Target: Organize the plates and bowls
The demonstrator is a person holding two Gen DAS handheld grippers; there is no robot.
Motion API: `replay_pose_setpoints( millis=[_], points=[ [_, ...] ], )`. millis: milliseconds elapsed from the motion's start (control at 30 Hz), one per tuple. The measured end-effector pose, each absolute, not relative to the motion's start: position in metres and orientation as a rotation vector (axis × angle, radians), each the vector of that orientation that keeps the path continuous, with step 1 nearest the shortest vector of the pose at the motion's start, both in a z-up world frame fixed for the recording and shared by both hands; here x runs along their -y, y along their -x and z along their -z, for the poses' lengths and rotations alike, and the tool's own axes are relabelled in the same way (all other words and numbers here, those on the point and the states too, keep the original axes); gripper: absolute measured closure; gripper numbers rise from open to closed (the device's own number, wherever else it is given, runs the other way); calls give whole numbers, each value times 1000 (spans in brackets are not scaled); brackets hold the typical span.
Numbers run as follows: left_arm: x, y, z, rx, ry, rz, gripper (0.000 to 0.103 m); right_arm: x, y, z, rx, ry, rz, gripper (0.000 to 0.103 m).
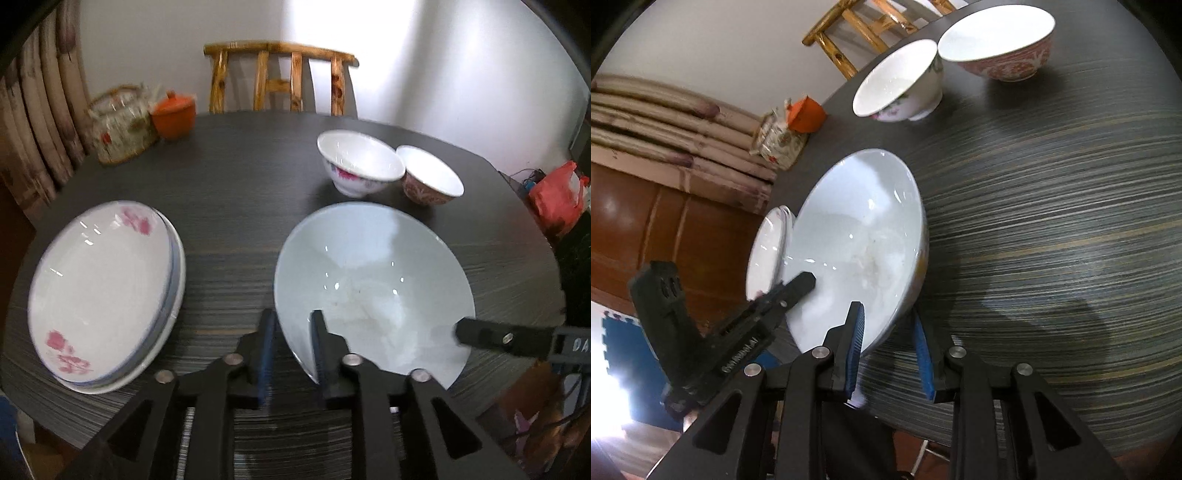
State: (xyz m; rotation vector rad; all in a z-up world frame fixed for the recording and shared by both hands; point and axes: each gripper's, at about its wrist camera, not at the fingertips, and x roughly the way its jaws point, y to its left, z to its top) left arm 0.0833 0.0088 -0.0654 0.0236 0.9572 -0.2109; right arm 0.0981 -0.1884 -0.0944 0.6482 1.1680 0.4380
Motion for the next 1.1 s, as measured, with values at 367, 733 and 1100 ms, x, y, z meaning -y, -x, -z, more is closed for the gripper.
replay_pose_setpoints(
  millis=[367,733,1100],
  points=[
    [-25,-67,31,-857,4,172,61,240,-72,46,-839,-475,-305,64],
    [1,-70,11,-838,-134,127,60,252,-66,24,-775,-564,-336,41],
    [-4,-66,-11,-786,-81,66,38,247,-56,0,-765,-588,-337,24]
  ],
)
